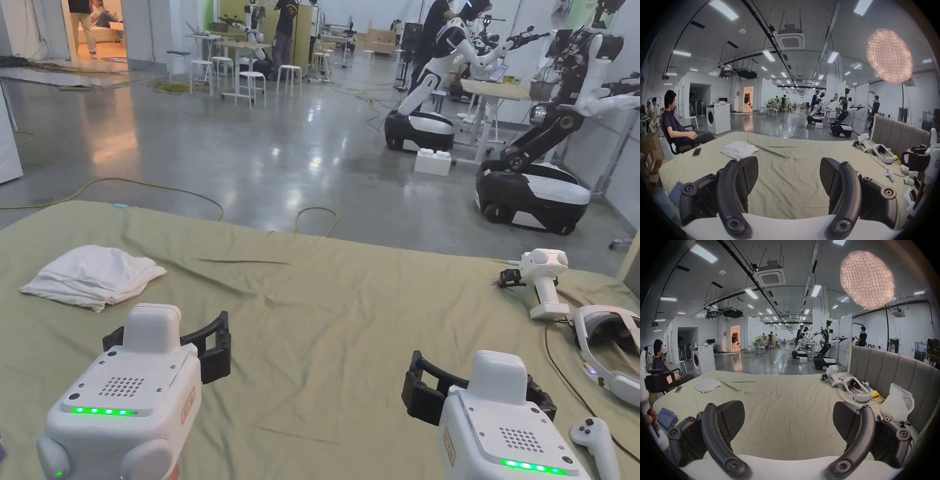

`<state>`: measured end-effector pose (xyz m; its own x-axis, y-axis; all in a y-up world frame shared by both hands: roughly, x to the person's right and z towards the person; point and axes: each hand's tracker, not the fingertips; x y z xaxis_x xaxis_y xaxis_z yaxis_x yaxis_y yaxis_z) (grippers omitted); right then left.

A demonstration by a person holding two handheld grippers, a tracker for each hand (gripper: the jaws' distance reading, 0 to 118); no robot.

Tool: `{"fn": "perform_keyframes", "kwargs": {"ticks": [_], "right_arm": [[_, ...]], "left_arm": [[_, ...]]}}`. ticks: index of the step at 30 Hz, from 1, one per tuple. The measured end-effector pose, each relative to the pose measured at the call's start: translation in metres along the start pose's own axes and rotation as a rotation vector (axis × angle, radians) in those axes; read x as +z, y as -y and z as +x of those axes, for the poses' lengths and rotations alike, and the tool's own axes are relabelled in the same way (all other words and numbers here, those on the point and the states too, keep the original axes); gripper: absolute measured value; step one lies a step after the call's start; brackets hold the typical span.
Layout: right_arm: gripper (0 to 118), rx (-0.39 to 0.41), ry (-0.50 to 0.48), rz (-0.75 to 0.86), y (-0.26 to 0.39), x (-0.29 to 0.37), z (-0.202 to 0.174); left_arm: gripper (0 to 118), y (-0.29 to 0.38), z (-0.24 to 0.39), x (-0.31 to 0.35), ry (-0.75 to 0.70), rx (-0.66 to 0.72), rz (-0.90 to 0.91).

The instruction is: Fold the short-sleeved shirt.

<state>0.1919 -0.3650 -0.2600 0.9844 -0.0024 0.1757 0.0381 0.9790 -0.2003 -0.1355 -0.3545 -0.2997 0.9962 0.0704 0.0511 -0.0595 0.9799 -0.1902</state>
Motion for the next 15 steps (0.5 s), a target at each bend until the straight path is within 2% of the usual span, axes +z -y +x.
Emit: {"fn": "perform_keyframes", "kwargs": {"ticks": [3,5,8,15], "right_arm": [[111,-0.031,-0.031,0.004,0.0,0.0,0.003],[111,-0.051,-0.05,0.02,0.0,0.003,0.004],[111,-0.034,0.025,0.021,-0.001,0.001,-0.001],[111,-0.085,0.023,0.013,-0.003,-0.003,0.0]], "left_arm": [[84,0.002,-0.003,0.001,0.028,0.023,0.022],[84,0.004,0.001,0.002,-0.004,-0.033,0.054],[84,0.004,0.006,0.0,-0.018,-0.067,0.036],[84,0.004,0.008,0.005,0.016,-0.06,0.029]]}}
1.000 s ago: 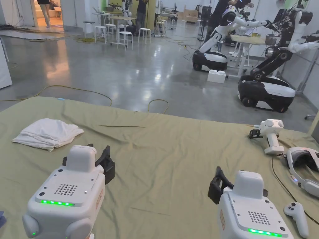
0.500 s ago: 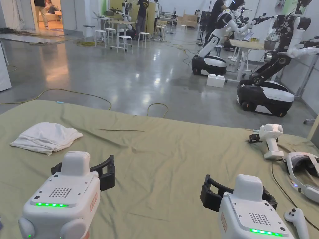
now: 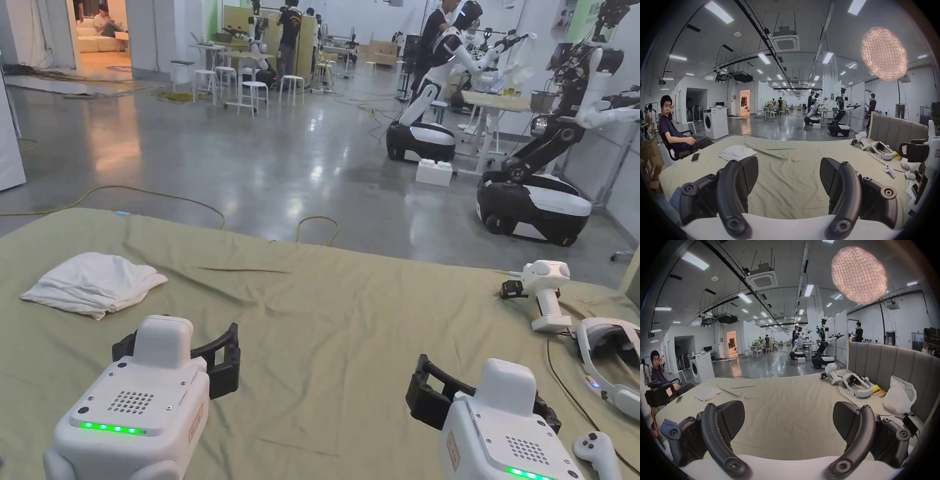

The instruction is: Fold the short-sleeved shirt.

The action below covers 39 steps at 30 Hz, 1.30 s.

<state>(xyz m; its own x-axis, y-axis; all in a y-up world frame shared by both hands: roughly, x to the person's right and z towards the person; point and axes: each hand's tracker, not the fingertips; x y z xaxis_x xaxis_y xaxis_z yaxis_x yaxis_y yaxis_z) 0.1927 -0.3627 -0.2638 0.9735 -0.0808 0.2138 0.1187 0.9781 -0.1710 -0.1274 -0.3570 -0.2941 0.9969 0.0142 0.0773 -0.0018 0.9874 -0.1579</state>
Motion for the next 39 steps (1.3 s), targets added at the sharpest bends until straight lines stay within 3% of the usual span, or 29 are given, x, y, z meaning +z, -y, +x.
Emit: {"fn": "perform_keyframes", "kwargs": {"ticks": [5,12,17,24,30,39], "right_arm": [[111,-0.015,-0.018,-0.049,-0.004,-0.004,-0.001],[111,-0.002,0.013,-0.055,-0.006,0.0,-0.008],[111,-0.065,-0.024,-0.054,-0.011,0.003,-0.009],[111,-0.106,-0.065,-0.074,-0.019,0.001,-0.008],[111,-0.066,-0.007,-0.095,-0.018,-0.004,-0.011],[111,-0.041,0.005,-0.099,-0.021,-0.002,-0.013]], "left_arm": [[84,-0.001,-0.005,0.002,0.045,0.08,-0.01],[84,0.002,-0.009,0.004,-0.015,0.11,0.005],[100,0.002,-0.012,0.006,-0.039,0.118,0.027],[101,-0.003,-0.02,0.003,-0.067,0.125,0.0],[101,-0.001,-0.023,0.004,-0.02,0.106,-0.004],[101,0.001,-0.019,0.005,0.008,0.111,-0.02]]}}
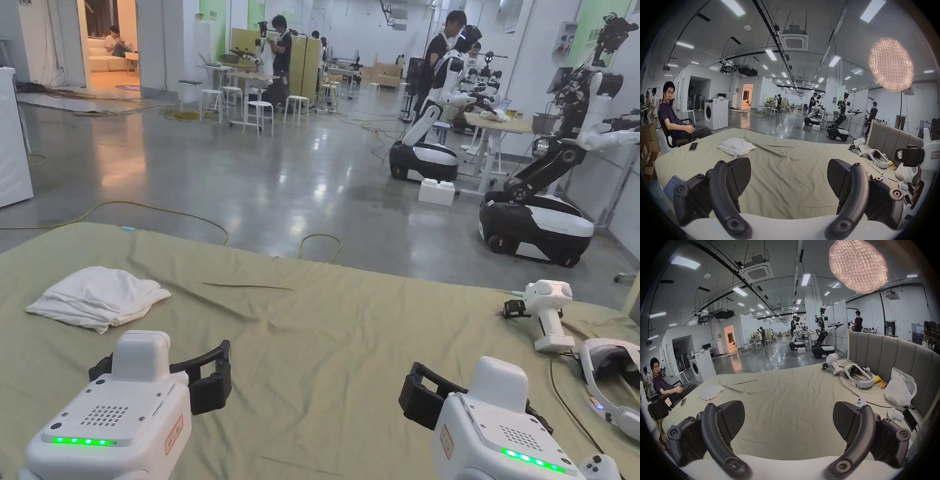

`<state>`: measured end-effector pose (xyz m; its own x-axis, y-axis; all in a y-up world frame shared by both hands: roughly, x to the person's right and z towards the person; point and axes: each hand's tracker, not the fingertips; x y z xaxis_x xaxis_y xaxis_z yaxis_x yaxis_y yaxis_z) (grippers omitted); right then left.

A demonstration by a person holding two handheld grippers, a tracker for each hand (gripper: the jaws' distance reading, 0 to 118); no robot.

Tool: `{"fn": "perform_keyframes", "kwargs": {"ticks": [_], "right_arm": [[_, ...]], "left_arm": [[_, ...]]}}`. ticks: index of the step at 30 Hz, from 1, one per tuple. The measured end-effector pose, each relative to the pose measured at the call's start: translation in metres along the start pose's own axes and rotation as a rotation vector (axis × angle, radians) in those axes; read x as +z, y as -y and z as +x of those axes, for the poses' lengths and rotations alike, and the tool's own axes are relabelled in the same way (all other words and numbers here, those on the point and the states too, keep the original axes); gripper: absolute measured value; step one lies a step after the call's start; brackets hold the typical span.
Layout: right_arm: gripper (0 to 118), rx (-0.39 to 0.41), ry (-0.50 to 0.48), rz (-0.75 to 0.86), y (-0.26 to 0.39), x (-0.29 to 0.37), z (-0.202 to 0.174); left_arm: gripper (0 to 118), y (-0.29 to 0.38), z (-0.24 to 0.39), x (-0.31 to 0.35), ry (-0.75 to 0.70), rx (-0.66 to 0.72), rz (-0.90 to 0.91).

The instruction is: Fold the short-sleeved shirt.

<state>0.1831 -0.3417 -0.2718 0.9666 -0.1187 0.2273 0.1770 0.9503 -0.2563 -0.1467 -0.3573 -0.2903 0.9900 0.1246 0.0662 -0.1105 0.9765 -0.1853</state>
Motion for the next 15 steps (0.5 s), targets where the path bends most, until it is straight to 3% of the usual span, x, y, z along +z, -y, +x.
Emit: {"fn": "perform_keyframes", "kwargs": {"ticks": [9,15], "right_arm": [[109,-0.021,-0.057,-0.016,-0.001,0.003,0.01],[109,-0.04,-0.043,-0.059,-0.001,-0.005,0.012]], "left_arm": [[101,0.002,0.0,-0.001,0.021,0.001,-0.023],[101,0.001,-0.002,-0.001,0.032,0.0,-0.001]]}}
